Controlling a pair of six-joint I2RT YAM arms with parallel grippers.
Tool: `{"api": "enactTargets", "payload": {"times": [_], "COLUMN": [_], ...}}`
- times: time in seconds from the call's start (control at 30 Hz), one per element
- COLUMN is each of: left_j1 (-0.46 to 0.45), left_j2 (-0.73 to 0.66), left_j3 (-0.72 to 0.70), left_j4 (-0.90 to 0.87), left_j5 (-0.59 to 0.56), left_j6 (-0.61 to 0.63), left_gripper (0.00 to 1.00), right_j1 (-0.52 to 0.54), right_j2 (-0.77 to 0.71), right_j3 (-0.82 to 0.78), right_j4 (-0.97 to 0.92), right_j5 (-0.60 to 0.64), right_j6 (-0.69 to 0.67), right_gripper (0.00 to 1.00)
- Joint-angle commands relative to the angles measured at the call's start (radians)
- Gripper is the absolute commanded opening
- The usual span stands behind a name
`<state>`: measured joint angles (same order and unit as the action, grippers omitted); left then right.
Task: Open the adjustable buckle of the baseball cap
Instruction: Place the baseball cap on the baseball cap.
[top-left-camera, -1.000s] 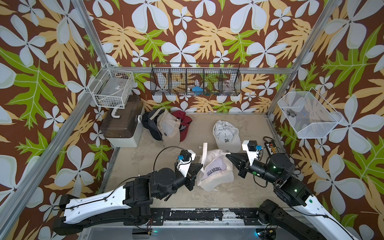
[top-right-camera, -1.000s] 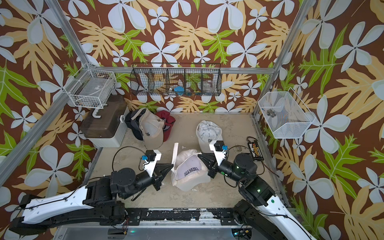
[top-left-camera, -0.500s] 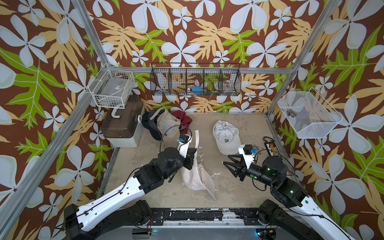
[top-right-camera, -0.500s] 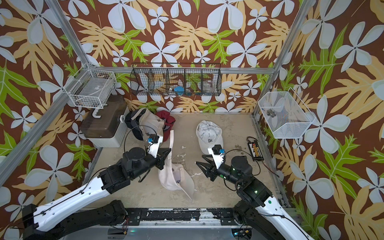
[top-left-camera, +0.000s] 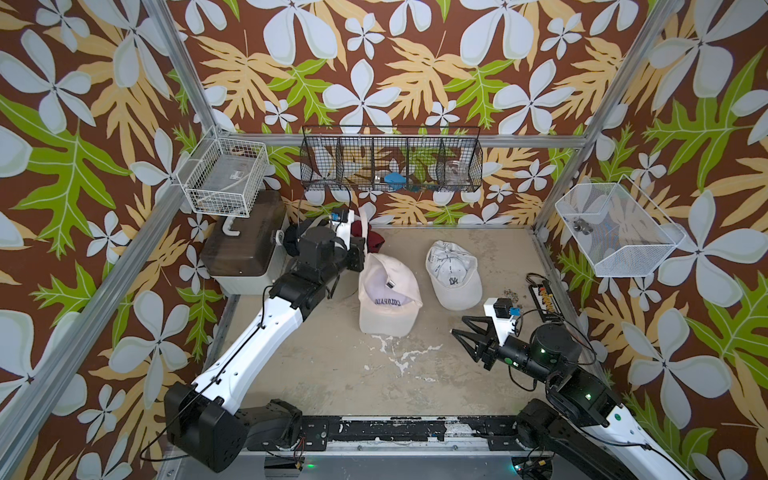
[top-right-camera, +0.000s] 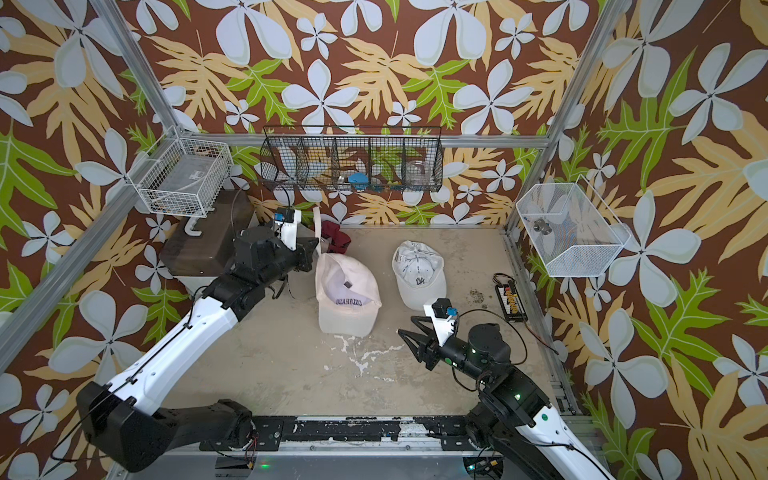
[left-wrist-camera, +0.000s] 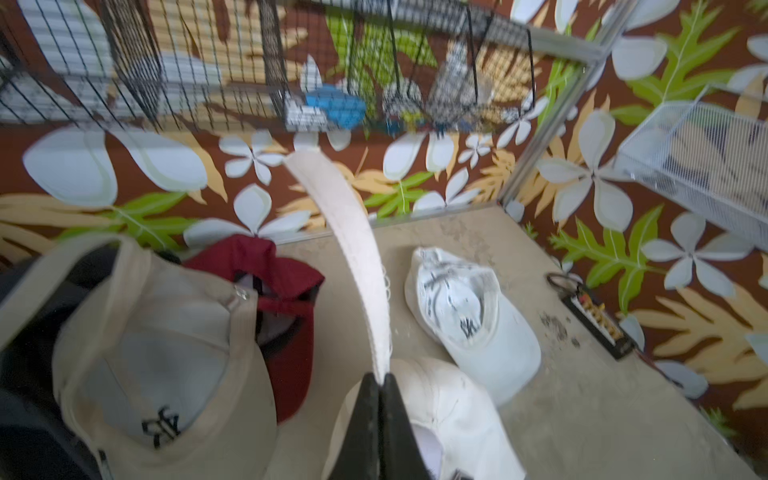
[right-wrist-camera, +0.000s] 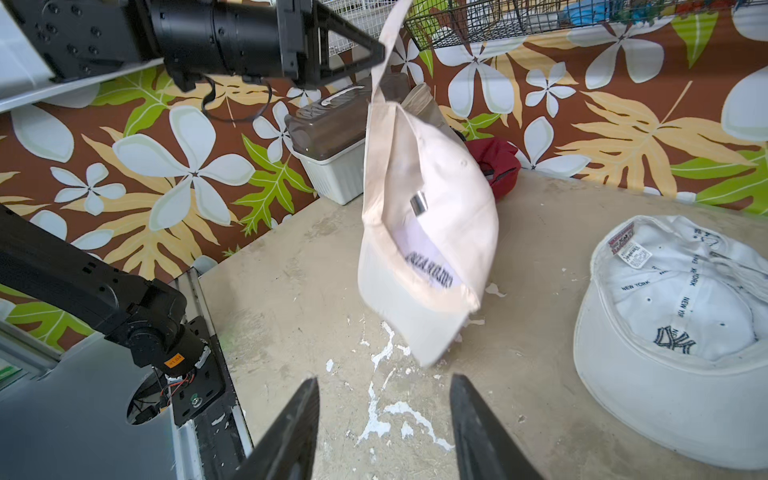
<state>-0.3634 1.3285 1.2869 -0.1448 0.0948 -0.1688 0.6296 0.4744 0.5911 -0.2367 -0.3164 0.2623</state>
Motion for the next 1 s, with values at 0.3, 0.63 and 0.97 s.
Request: {"api": "enactTargets", "payload": {"times": [0.3,0.63,0.97], "left_j1": [0.090,0.029,-0.147], "left_j2": [-0.075,-0.352,-0.488], "left_j3": [-0.103,-0.337,-0.549], "left_j4": [0.122,0.105,0.146], "left_j5": [-0.036,0.039,0.038], "left_j6": [-0.106,-0.138,-0.270], "left_gripper": [0.78,0.82,0.84], "right_j1": [0.001,-0.011,-0.358], "right_j2": [-0.021,0.223,0.644], "right_j3": [-0.009,0.135,0.230], "right_j4": [-0.016,-0.110,0.086], "right_j5": [0.109,0.532,0.355], "right_j6": [0.043,0.113,0.120], "right_gripper": [0.62,0.80,0.80]}}
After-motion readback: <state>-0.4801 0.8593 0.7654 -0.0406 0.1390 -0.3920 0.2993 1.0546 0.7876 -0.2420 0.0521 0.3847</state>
